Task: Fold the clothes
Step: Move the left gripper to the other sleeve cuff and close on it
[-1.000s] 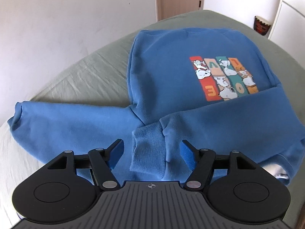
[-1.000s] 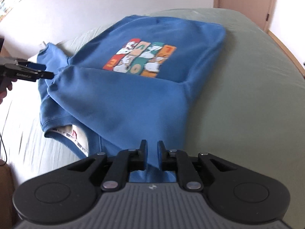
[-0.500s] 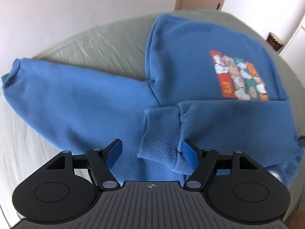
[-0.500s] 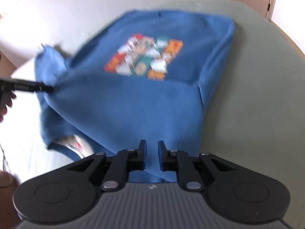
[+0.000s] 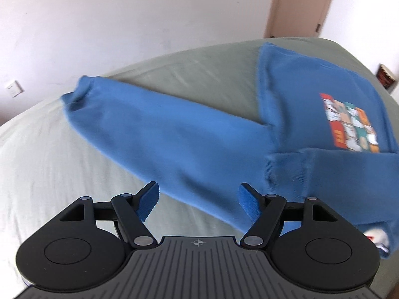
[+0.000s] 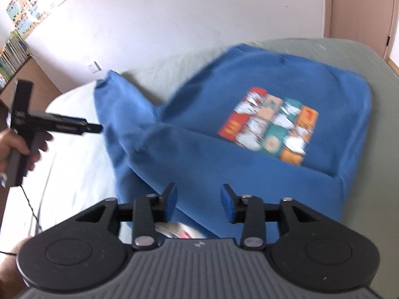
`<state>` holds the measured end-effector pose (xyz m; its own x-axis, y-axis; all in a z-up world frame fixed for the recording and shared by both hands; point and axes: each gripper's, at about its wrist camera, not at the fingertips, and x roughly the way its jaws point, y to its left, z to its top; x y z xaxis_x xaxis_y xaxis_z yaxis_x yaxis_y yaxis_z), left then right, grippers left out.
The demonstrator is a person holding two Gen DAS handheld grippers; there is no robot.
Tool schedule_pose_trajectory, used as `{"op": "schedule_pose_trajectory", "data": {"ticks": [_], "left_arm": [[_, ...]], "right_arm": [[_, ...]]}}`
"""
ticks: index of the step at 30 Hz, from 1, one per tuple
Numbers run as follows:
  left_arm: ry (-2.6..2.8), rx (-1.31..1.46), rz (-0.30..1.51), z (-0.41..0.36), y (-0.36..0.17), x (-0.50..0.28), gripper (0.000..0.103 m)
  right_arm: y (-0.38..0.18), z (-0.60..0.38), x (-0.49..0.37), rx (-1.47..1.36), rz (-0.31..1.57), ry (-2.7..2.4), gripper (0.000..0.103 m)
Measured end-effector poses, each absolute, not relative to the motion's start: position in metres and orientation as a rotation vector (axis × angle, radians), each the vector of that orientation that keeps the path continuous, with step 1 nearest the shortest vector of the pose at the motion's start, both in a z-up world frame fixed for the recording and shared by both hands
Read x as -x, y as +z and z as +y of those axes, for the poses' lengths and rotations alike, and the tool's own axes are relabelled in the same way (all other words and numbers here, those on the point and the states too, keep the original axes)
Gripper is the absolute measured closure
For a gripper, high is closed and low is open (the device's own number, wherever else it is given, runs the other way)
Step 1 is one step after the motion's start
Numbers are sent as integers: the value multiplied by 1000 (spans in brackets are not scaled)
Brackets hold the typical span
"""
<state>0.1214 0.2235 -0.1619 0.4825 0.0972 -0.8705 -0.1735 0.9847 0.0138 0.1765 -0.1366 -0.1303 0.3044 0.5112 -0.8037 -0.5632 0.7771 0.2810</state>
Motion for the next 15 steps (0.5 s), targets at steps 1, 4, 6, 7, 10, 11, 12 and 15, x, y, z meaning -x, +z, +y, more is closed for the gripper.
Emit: {"op": "schedule_pose_trajectory", "data": {"ticks": [1, 4, 6, 7, 10, 11, 12, 15], "left_arm": [[179, 70, 1053, 231, -162, -124, 33], [199, 64, 1052, 243, -164, -129, 33], [206, 63, 1050, 254, -164, -130, 33], [213, 64, 1049, 259, -164, -132, 33], [227, 78, 1042, 277, -167, -136, 33], [229, 85, 1042, 280, -168, -137, 33], [232, 91, 1040, 283, -169, -139, 33], [253, 115, 1028, 303, -172, -146, 33]], "right_arm": [[-124, -127, -178, 55, 1041, 716, 56], [-107, -94, -180, 68, 1013, 754, 56], [-101, -75, -182, 74, 1000, 789, 56], [-97, -56, -183, 79, 989, 824, 56], [-96, -28, -186, 101, 981, 864, 56], [-97, -19, -188, 105, 981, 873, 56], [-98, -10, -190, 109, 982, 882, 56], [-102, 16, -195, 122, 983, 910, 56]]}}
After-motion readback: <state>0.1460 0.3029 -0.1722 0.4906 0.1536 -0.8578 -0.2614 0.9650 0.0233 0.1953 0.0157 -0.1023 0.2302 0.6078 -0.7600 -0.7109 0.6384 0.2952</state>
